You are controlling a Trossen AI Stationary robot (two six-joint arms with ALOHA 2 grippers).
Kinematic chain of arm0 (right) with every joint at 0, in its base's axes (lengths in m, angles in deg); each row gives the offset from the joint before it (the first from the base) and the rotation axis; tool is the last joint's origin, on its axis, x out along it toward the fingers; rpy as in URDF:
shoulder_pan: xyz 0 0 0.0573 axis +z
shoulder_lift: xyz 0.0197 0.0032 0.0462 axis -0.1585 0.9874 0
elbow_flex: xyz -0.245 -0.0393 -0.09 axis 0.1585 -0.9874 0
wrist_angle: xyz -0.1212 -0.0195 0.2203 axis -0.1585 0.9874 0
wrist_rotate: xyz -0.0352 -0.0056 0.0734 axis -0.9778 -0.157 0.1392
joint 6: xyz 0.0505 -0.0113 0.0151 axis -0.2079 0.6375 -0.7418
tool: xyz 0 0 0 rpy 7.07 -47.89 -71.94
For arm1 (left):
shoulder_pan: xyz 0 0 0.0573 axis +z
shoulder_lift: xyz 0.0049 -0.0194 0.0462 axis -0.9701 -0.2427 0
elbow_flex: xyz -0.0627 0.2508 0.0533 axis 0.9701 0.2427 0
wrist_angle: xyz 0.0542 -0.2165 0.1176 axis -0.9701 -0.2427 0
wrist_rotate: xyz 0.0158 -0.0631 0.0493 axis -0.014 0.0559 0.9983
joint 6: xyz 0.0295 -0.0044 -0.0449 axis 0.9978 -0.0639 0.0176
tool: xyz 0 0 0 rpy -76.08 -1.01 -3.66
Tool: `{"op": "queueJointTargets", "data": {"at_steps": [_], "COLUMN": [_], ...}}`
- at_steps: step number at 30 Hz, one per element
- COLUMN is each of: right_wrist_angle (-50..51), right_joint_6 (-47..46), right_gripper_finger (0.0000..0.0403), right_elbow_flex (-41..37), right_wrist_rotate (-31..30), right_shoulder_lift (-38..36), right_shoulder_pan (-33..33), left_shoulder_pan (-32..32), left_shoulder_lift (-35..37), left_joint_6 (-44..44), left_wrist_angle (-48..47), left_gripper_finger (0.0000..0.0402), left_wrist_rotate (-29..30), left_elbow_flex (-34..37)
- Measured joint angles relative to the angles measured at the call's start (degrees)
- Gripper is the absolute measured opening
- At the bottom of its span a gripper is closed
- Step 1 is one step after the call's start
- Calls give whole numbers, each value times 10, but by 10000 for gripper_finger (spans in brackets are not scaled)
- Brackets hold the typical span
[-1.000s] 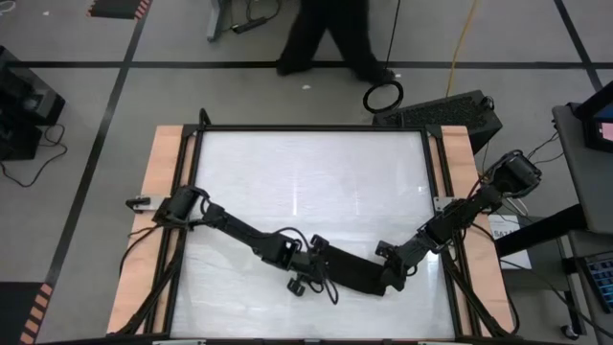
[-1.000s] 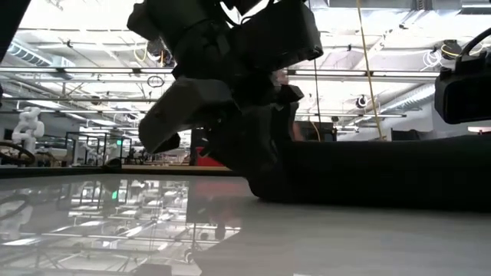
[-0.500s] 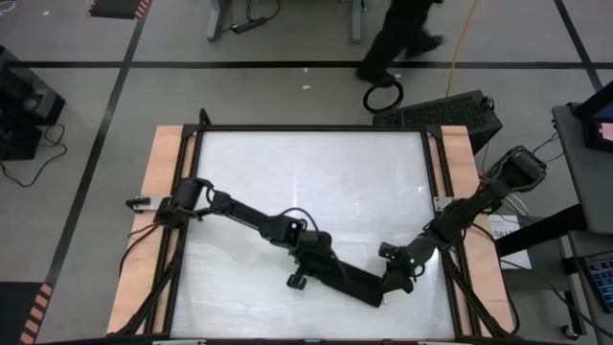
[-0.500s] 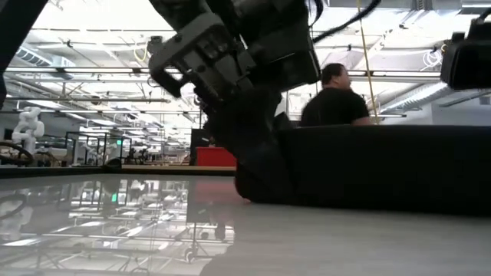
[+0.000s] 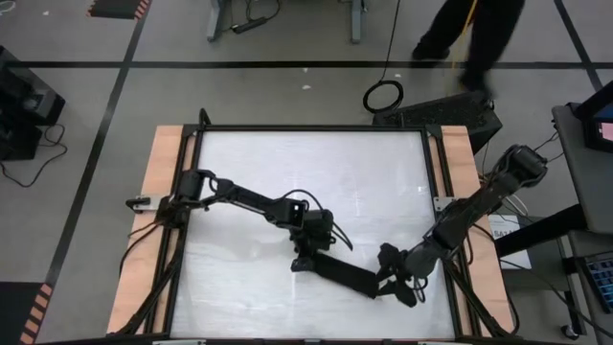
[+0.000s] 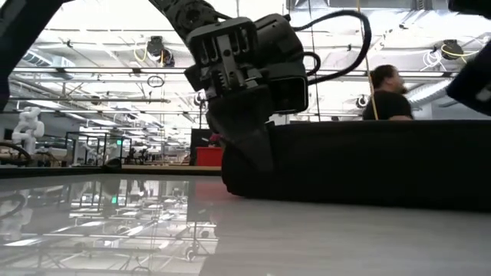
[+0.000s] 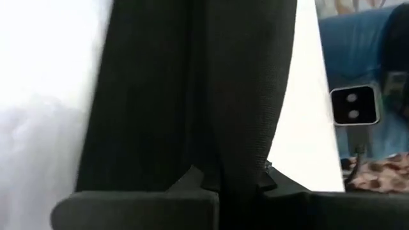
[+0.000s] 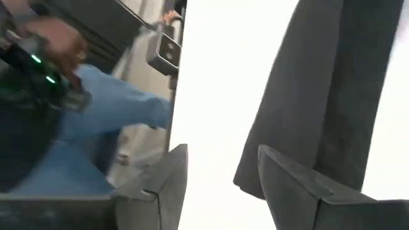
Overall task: Roll towel into tight, uniform cylinder
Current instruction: Roll the black towel
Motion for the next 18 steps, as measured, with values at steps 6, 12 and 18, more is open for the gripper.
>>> {"op": "queueJointTargets", "data": {"at_steps": [6, 12, 18], "right_wrist_angle": [80, 185, 190], "right_joint_6": [88, 127, 145], "right_gripper_finger": [176, 176, 176], "right_elbow_flex": [77, 134, 155], "right_wrist_rotate": [-18, -71, -122], "right_shoulder_lift": [58, 134, 183], "right_shoulder_pan": [3, 12, 27], "left_shoulder_pan": [19, 29, 31], "left_shoulder_lift": [0, -14, -28], "left_joint_6": [-30, -32, -34], "left_wrist_angle": [-18, -60, -93], "left_gripper_finger": [14, 14, 13], "left_wrist_rotate": [-16, -28, -34], "left_elbow_flex": [0, -1, -4]}}
